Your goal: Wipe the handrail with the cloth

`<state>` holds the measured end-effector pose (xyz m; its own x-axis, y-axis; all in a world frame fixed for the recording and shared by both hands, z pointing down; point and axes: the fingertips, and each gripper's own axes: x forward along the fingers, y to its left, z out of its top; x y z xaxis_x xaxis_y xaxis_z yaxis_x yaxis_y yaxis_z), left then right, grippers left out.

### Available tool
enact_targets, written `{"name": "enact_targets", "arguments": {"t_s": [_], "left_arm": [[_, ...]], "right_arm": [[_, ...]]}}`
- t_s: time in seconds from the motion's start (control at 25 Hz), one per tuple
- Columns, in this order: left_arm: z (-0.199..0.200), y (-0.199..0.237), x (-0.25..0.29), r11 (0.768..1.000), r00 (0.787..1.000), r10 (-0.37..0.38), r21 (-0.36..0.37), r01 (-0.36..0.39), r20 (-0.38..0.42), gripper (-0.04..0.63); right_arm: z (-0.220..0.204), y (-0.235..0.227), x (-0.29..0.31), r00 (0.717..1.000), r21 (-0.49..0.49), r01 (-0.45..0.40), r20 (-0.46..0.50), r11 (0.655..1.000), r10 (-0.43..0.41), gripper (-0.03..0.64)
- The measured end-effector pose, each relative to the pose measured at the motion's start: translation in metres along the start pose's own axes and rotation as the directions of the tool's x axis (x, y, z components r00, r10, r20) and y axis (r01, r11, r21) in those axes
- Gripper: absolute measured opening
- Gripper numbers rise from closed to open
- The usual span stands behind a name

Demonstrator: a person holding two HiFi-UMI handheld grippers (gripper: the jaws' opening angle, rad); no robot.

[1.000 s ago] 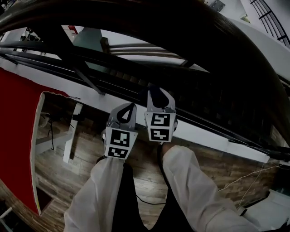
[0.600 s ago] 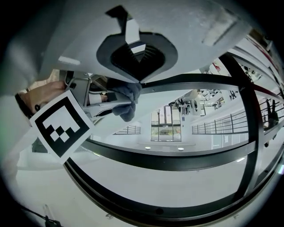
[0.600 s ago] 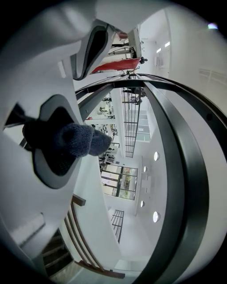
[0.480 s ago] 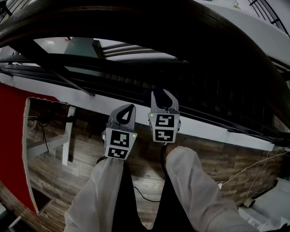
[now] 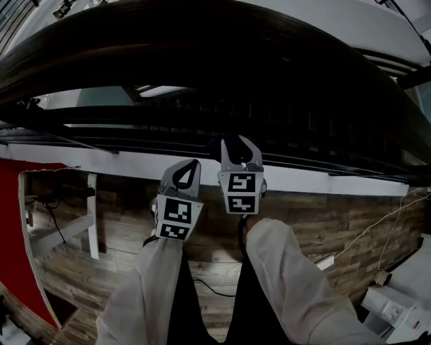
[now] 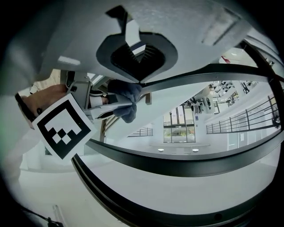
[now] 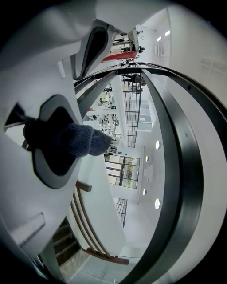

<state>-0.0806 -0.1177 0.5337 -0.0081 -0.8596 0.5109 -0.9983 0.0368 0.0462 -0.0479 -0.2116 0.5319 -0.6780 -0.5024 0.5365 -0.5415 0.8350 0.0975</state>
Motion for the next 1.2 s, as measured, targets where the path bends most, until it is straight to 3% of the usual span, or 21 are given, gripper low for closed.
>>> {"name": "enact_targets", "arguments": {"t_s": [0.84, 1.2], "left_arm": [[0.034, -0.158, 0.074, 0.984, 0.987, -0.160, 0.082, 0.160, -0.013, 0.000], [0.054, -0.202, 0.098, 0.980, 0.985, -0.170, 0.100, 0.170, -0.004, 0.000]], "right_arm": [[-0.050, -0.168, -0.068, 0.990, 0.076, 0.139, -0.006, 0.987, -0.139, 0.108], [-0.068, -0.226, -0.090, 0.986, 0.068, 0.166, -0.014, 0.984, -0.165, 0.109]]}}
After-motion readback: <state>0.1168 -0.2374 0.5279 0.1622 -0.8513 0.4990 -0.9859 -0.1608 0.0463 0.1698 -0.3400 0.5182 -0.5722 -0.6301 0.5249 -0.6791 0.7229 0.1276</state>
